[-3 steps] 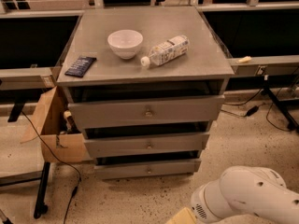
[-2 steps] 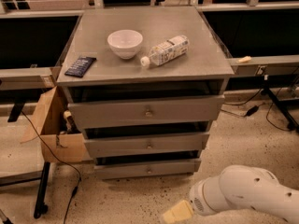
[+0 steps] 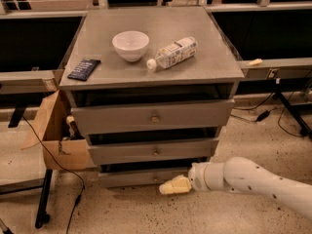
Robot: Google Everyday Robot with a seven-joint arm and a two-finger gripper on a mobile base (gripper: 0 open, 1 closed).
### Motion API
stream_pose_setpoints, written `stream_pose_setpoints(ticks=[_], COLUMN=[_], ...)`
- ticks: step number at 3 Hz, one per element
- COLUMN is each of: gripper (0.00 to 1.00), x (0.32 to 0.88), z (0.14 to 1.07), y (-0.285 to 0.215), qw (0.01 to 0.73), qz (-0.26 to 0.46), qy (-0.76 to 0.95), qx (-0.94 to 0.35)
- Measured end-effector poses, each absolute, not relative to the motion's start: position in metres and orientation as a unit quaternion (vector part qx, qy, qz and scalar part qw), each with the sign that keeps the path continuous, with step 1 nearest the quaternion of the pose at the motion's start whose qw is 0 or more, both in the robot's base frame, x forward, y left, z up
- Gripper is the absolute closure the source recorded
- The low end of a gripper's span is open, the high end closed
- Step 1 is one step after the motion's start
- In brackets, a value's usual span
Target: Open bottom drawer
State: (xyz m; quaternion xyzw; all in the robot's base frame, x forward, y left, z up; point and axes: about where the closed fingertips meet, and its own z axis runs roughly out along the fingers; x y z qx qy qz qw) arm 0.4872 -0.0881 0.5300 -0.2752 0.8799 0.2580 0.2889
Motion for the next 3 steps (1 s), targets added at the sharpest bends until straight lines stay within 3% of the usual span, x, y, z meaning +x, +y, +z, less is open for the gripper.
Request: stream_pose_setpoints(ticks=[1, 3], gripper=[0.00, 0.00], x=[0.536, 0.544], z=[0.486, 0.339], y=[-0.073, -0.032], qw=[0.296, 0.184], qz=[0.299, 0.365], qy=[0.869, 0.890], qx=[-0.258, -0.204])
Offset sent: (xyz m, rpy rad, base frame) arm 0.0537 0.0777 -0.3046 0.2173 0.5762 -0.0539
